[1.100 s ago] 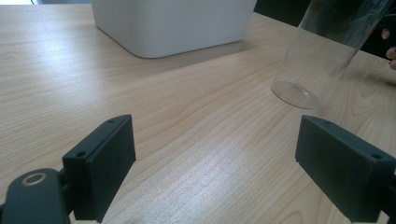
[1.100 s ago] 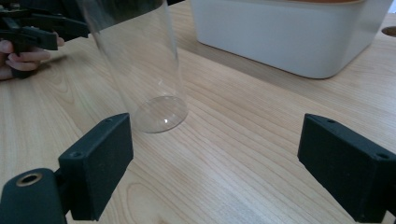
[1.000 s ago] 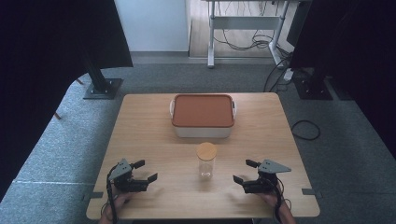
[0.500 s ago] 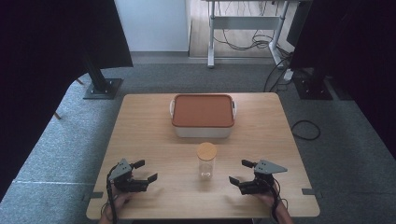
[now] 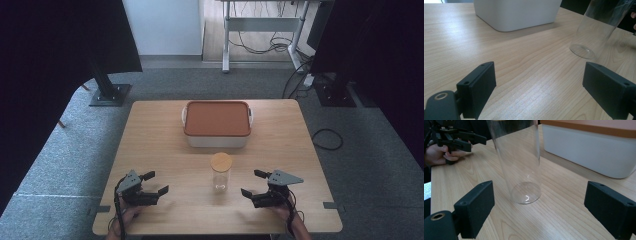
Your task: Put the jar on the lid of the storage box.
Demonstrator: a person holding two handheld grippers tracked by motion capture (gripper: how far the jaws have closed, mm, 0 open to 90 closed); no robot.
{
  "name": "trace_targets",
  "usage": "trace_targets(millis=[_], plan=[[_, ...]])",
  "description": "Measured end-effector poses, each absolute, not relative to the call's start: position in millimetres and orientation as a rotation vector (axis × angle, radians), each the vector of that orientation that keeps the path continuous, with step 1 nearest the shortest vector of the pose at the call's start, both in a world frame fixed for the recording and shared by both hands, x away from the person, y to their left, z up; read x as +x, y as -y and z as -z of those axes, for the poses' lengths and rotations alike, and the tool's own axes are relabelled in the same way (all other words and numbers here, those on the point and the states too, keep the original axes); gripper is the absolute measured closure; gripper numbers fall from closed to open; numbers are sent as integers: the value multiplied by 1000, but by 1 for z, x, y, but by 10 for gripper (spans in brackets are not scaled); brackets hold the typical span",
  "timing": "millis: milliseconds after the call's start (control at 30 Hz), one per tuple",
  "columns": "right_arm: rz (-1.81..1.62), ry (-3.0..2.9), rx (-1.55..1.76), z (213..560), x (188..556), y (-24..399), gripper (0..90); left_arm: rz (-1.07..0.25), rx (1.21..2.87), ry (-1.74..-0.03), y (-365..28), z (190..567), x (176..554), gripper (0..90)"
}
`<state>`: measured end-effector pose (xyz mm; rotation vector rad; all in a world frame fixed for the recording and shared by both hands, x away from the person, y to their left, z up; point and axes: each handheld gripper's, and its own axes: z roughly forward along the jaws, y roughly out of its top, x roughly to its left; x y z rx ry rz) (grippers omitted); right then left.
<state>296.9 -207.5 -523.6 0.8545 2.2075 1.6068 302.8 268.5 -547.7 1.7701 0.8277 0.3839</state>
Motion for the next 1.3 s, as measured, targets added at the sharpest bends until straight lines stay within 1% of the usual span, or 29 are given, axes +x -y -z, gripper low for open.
trace_targets(millis=[1300], plan=[[-1596,-2229,804,517,298,184,86,-380,1767,-826,-269,548,302,96]])
